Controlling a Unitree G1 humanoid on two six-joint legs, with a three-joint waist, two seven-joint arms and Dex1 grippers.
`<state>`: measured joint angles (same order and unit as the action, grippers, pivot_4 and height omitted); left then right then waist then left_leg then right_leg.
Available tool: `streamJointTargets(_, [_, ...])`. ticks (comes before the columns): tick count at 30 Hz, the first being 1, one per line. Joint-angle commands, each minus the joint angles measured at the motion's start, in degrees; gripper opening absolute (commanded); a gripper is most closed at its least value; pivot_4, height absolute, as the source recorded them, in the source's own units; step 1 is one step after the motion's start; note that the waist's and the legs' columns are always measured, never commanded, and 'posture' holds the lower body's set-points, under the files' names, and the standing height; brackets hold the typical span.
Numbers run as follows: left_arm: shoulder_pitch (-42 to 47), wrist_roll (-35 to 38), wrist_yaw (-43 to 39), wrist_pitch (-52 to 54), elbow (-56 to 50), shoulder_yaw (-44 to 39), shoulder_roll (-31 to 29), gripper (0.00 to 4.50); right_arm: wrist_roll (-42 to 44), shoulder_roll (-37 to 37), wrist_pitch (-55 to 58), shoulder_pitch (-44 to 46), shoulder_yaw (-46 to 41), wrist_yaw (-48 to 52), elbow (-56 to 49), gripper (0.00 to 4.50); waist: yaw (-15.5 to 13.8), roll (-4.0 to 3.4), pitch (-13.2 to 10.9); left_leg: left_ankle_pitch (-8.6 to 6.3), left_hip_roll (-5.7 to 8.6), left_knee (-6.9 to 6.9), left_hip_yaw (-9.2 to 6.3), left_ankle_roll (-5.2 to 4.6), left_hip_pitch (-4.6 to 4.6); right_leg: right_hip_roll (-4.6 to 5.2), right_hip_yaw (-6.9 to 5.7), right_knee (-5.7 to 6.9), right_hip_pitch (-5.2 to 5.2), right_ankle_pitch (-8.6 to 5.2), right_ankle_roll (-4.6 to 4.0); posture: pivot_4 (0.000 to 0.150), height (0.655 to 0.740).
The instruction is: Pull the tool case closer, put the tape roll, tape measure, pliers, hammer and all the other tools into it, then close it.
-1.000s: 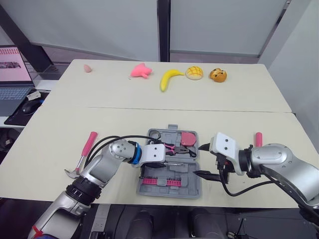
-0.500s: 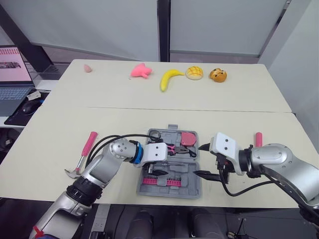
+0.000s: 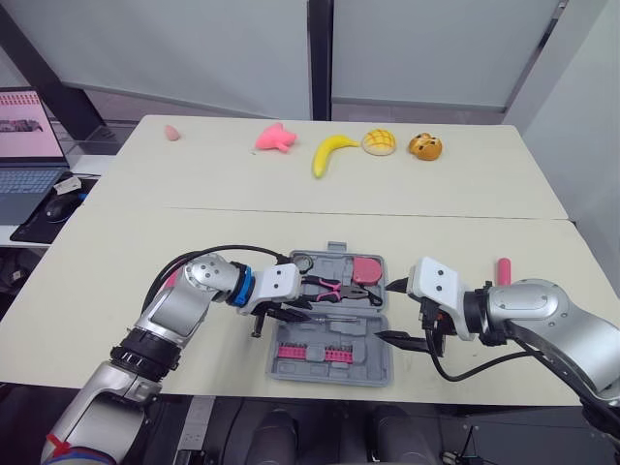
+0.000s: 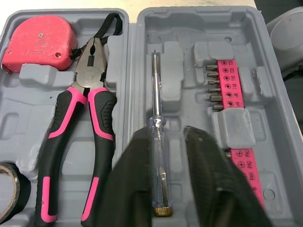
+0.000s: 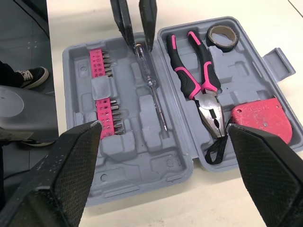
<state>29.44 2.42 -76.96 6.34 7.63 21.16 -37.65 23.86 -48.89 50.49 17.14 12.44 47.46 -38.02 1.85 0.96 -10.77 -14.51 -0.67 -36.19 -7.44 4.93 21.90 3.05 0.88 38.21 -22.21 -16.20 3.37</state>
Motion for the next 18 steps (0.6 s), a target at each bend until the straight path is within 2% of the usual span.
streamJointTargets(1, [-0.33,-1.64,1.42,-1.31,1.11,1.13,1.26,0.03,0.26,0.08,-0.78,0.88,-0.67,0.1,-1.25,4.5,0.0,0.0,0.0,0.0,0.0,0.0,0.0,0.0,0.0,0.0,0.0,0.0,0.0,0.0,0.0,0.15,0.7369])
streamJointTargets(10, [-0.04,-6.27,5.38,-5.06,8.8,2.35,3.95,0.03,0.34,0.18,-0.48,0.94,-0.55,-0.01,-1.41,4.5,-0.02,0.0,0.01,0.0,0.02,-0.17,-0.02,0.0,-0.03,0.0,0.0,0.31,-0.02,0.0,0.0,0.15,0.7369])
streamJointTargets(18, [0.04,-8.58,6.27,-8.58,12.93,3.1,3.72,0.03,0.39,-0.25,-0.44,0.7,-0.83,0.13,-1.8,4.5,0.04,0.0,0.05,0.01,0.03,-0.54,-0.03,-0.02,-0.17,-0.02,0.05,0.68,0.06,-0.07,0.1,0.15,0.7369])
